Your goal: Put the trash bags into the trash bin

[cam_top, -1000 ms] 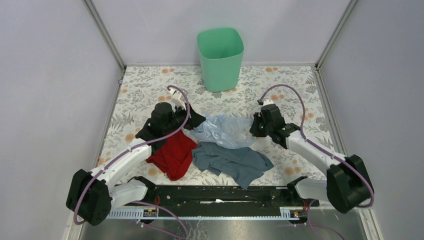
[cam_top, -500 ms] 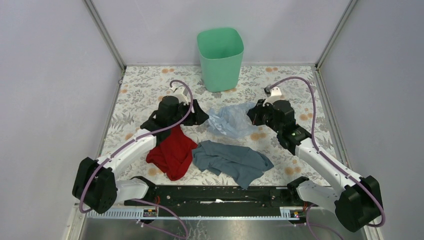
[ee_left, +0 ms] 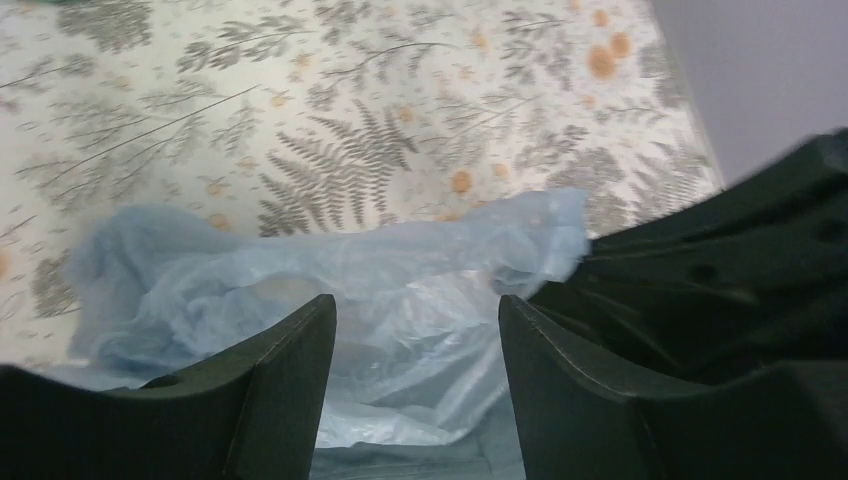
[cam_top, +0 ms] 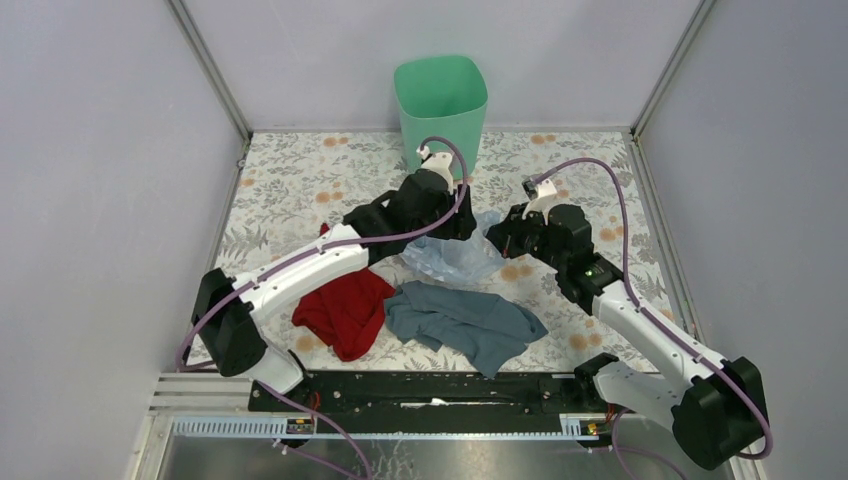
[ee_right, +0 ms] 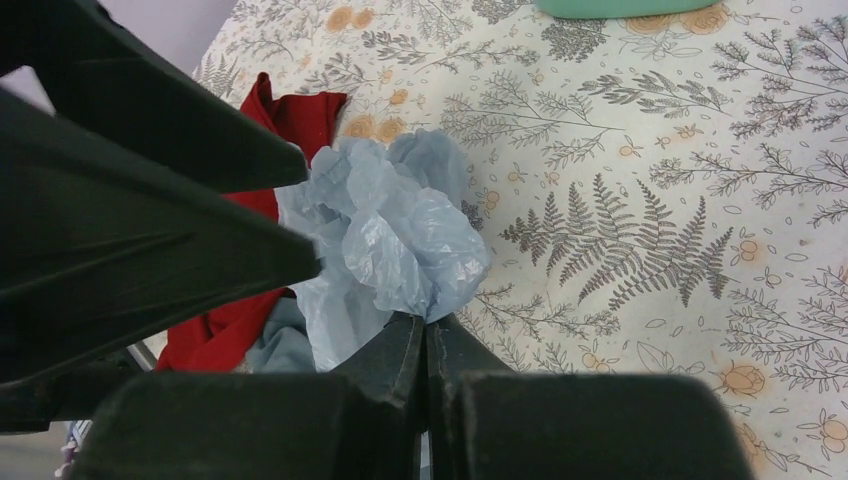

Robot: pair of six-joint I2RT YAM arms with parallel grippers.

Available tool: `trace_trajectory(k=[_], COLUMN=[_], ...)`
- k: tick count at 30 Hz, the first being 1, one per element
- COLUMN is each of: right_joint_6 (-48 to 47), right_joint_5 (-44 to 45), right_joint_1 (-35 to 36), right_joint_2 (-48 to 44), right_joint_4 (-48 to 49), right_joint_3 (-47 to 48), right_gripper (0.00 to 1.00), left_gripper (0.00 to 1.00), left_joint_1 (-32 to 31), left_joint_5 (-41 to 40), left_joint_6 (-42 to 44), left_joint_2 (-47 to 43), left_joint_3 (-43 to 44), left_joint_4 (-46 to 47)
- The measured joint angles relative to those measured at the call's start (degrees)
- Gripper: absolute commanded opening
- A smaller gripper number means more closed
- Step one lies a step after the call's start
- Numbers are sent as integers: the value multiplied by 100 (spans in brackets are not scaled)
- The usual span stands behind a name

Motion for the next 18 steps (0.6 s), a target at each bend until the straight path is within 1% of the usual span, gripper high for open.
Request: trace_trajectory(k=[3, 5, 8, 11, 12, 15, 17, 18], right_joint_6=[0, 0, -2, 0, 0, 2, 4, 4], right_joint_5=[-37, -42, -42, -46, -55, -131, -160, -173], right_joint_1=[0, 0, 0, 0, 0, 0, 0, 0], right_joint_2=[-55, -76, -81, -81, -81, -81, -81, -81], right_joint_4=[0, 0, 0, 0, 0, 0, 0, 0], right_joint_3=[0, 0, 0, 0, 0, 0, 0, 0], right_gripper=[0, 0, 0, 0, 0, 0, 0, 0], left_gripper=[61, 61, 62, 61, 60, 48, 38, 36], left_joint_1=[-192, -289, -393, -426, -426, -420, -417, -417], left_joint_5=[-684, -992, -1333, -1484, -1506, -1528, -1565, -1580], left_joint_6=[-26, -57, -179, -306, -350, -474, -553, -597], left_joint_2=[186, 188, 114, -15, -22, 28, 129, 177], left_joint_3=[142, 138, 48, -138, -149, -149, -149, -149], left_joint_4=[-295, -498, -592, -656, -675, -702, -706, -710])
